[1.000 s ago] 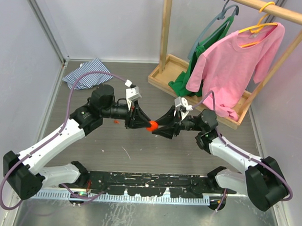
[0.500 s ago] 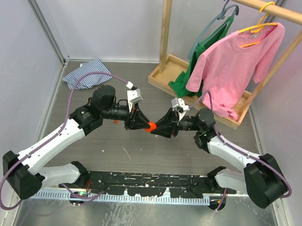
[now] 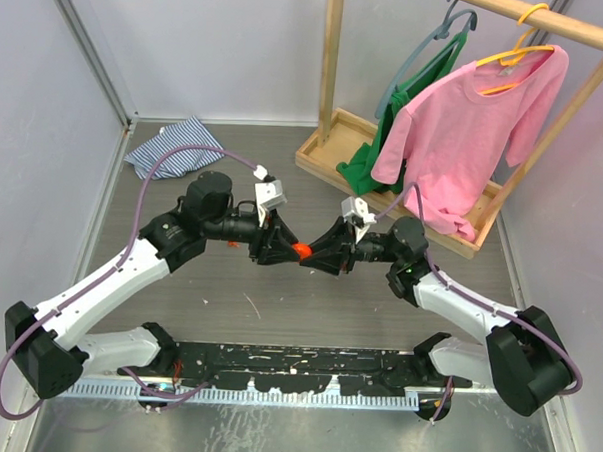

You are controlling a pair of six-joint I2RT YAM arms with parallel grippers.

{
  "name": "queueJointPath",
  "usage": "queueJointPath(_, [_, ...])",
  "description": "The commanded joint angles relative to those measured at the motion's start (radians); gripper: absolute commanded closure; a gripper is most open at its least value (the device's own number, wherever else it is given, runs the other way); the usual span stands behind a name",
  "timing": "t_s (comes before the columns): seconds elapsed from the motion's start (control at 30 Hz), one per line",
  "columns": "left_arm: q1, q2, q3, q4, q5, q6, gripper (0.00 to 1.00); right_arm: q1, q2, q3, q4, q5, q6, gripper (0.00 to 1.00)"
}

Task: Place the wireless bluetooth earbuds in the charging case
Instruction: Pick up the charging case at the center of the board, then open the charging case.

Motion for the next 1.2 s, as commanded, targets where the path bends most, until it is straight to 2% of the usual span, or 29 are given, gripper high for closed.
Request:
queueJointPath(0.0, [-0.008,-0.045,-0.012,0.078,-0.002,-0.020,0.53,0.005,-0.039,-0.023,0.082,0.066,-0.036,0.99])
queueJointPath(0.07, [-0.007,-0.055,-0.035,0.105,-0.022,-0.034,0.47,0.005,-0.050,-0.044,0.110,0.086,-0.037,0.99])
queueJointPath(0.4, [-0.007,-0.065,-0.137,0.234,-0.089,-0.088,0.35,0.005,-0.090,-0.140,0.242,0.174,-0.026,0.99])
queueJointPath(0.7, [-0.007,-0.030,-0.153,0.308,-0.096,-0.119,0.33,0.005,-0.074,-0.182,0.345,0.162,-0.004,0.99])
queueJointPath(1.17, [-0.006,-0.011,-0.144,0.321,-0.106,-0.150,0.34,0.005,-0.081,-0.193,0.369,0.150,-0.004,0.99])
